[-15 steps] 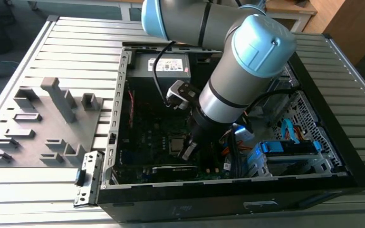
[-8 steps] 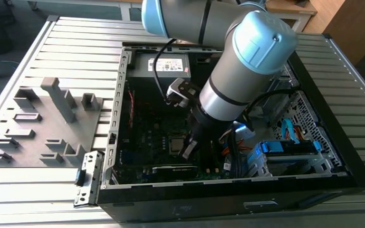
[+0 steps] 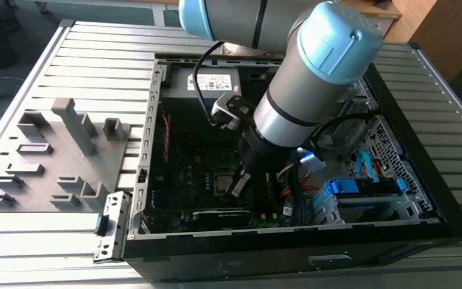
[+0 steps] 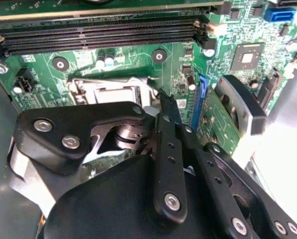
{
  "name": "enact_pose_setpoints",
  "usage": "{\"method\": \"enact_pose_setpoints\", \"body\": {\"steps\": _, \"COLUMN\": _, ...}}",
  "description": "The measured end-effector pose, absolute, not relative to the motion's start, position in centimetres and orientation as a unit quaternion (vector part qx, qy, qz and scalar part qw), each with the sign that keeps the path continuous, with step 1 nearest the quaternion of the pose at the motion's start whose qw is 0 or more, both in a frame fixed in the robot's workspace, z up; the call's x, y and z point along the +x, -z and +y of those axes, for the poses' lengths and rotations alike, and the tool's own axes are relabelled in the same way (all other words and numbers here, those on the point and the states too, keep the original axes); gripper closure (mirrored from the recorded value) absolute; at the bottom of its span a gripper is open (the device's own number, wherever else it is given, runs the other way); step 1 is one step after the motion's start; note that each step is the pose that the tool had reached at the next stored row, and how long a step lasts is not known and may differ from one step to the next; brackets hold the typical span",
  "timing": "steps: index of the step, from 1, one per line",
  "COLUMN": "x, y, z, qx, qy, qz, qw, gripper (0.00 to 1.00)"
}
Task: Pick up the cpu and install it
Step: 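Install the first cpu locking lever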
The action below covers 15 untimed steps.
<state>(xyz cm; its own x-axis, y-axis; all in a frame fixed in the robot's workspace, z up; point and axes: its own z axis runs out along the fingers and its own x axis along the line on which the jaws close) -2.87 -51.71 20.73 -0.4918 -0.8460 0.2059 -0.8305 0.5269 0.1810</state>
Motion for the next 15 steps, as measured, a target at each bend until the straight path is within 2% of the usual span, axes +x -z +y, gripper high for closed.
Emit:
{"method": "enact_pose_setpoints", "body": {"steps": 6, "x": -2.8, "y": -22.1, "z": -51.7, "qx": 0.486, "qy": 0.029, "qz": -0.863, "qw": 0.135, "gripper": 0.89}}
{"method": "enact_pose_setpoints", "body": {"steps": 15, "x": -3.0, "y": -21.2, "z": -51.8, "qx": 0.486, "qy": 0.029, "qz": -0.863, "qw": 0.135, "gripper": 0.89}}
